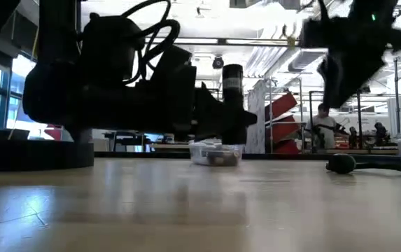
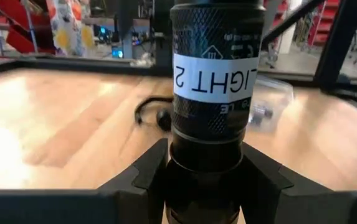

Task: Insert battery
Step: Close the lid of the black flashlight

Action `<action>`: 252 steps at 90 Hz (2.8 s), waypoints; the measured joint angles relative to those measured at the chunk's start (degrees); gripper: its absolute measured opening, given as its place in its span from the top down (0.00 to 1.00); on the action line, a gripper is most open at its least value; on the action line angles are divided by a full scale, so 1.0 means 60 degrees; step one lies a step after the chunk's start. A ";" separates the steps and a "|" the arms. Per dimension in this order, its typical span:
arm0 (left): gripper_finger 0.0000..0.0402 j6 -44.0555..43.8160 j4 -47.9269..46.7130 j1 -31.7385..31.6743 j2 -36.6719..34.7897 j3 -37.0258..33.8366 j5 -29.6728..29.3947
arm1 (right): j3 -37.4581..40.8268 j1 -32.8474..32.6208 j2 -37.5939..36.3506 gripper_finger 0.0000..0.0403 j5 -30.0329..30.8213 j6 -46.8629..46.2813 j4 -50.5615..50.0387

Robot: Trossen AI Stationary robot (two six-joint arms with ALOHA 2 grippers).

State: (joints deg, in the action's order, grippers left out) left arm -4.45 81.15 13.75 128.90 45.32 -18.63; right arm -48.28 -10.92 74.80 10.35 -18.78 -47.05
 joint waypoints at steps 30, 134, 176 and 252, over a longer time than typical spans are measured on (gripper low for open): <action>0.70 -0.0161 -0.0829 -0.0163 0.0011 -0.0025 0.0009 | 0.0173 0.0135 0.2033 0.44 -0.0887 0.2366 0.1325; 0.70 -0.0335 -0.0904 -0.0225 0.0011 -0.0022 0.0007 | 0.0159 0.0135 0.3294 0.70 -0.1483 0.2679 0.2046; 0.70 0.0005 -0.0765 -0.0166 0.0062 -0.0015 -0.0063 | -0.1754 0.0124 0.2191 0.81 -0.1373 0.1962 0.1872; 0.70 0.0386 -0.0106 -0.0228 0.1111 0.0730 0.0355 | 0.1644 -0.0193 0.1756 0.81 0.0172 0.1466 1.2451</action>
State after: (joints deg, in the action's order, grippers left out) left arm -2.13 80.51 12.38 135.57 49.70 -16.50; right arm -38.42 -12.08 85.34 11.39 -9.98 27.66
